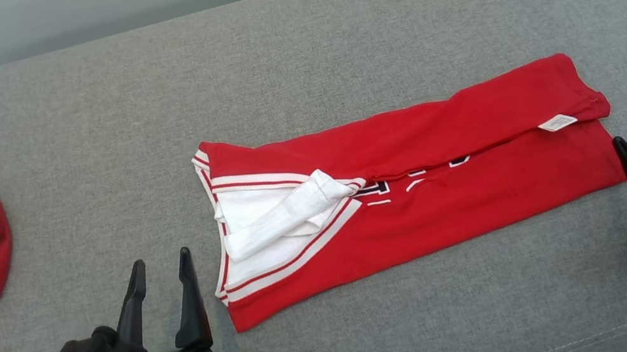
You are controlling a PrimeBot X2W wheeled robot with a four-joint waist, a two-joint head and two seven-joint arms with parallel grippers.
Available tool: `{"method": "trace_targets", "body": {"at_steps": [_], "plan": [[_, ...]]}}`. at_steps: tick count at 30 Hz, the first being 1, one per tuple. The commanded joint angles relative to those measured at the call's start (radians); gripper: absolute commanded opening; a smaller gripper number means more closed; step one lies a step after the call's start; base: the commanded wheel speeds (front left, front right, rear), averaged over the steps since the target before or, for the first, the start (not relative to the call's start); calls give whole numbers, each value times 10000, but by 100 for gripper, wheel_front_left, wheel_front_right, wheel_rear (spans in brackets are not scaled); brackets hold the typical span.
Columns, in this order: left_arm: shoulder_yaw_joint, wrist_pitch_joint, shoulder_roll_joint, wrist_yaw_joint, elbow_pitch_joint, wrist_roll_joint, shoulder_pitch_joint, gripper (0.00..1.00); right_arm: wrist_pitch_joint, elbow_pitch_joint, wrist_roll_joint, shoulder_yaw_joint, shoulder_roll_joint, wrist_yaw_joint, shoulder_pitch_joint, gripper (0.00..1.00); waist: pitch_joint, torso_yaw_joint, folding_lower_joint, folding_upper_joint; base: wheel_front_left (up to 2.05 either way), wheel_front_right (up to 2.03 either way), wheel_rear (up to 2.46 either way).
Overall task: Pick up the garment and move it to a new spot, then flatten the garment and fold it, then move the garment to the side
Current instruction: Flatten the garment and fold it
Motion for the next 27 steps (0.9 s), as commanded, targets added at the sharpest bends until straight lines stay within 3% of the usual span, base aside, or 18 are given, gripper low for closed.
{"method": "trace_targets", "body": {"at_steps": [1, 7, 12, 27], "plan": [[195, -34, -215, 78, -103, 206, 323, 100, -144, 9, -48, -79, 32, -15, 196, 100, -238, 132, 0, 0, 0, 0, 0], [802, -35, -1277, 264, -327, 1414, 1156, 100, -395, 310, 42, -541, 226, -15, 429, 100, -270, 475, 0, 0, 0, 0, 0], [446, -35, -1825, -72, -44, 2284, 1495, 100, -438, 1118, 230, -958, 432, -13, 48, 100, -309, 887, 0, 0, 0, 0, 0], [461, -36, -2364, -550, 325, 3127, 1329, 100, 454, 4012, 102, -975, 718, -10, -1758, 100, -27, 1702, 0, 0, 0, 0, 0]]}}
